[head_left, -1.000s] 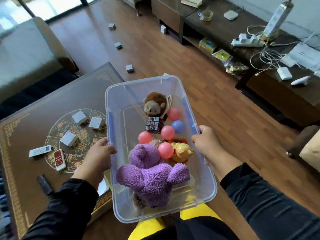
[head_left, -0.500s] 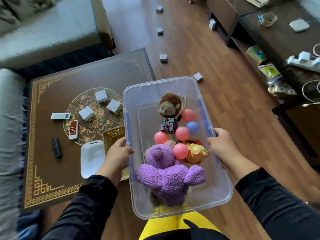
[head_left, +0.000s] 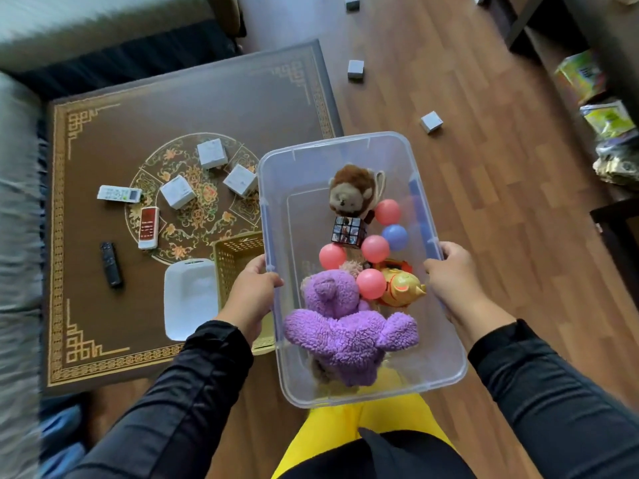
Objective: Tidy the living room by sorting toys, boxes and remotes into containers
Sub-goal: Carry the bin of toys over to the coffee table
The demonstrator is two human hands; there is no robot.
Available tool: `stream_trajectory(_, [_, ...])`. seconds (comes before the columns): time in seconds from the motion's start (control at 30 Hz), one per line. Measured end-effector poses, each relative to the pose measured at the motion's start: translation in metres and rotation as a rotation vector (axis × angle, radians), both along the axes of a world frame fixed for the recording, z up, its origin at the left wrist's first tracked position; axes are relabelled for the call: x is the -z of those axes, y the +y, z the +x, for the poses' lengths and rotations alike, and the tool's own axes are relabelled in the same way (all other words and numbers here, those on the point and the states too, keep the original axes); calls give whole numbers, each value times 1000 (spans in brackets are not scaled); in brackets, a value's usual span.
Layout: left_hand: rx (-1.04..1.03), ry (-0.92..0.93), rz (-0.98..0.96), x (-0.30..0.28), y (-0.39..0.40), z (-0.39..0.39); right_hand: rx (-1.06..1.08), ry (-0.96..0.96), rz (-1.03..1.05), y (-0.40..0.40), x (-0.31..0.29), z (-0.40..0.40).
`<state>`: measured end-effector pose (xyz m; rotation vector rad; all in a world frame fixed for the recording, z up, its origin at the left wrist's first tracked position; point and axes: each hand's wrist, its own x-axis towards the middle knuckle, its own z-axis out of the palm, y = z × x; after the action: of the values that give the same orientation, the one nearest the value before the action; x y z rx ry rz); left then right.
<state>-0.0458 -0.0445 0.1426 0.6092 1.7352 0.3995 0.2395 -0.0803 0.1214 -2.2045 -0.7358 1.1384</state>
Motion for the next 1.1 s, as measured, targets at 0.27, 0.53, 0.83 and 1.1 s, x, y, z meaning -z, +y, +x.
stream_trajectory(0.27, [-22,36,-66,57,14,10,48,59,-100,23,67,-2])
stream_trajectory(0.53, [-34,91,-74,104,21,32,15,33,-120,35,119,8])
stream_trajectory(0.83, [-17,155,-88,134,19,35,-15,58,-106,29,158,6])
stream_trajectory(1.1, [-41,214,-123,155,25,30,-52,69,-81,30,189,2])
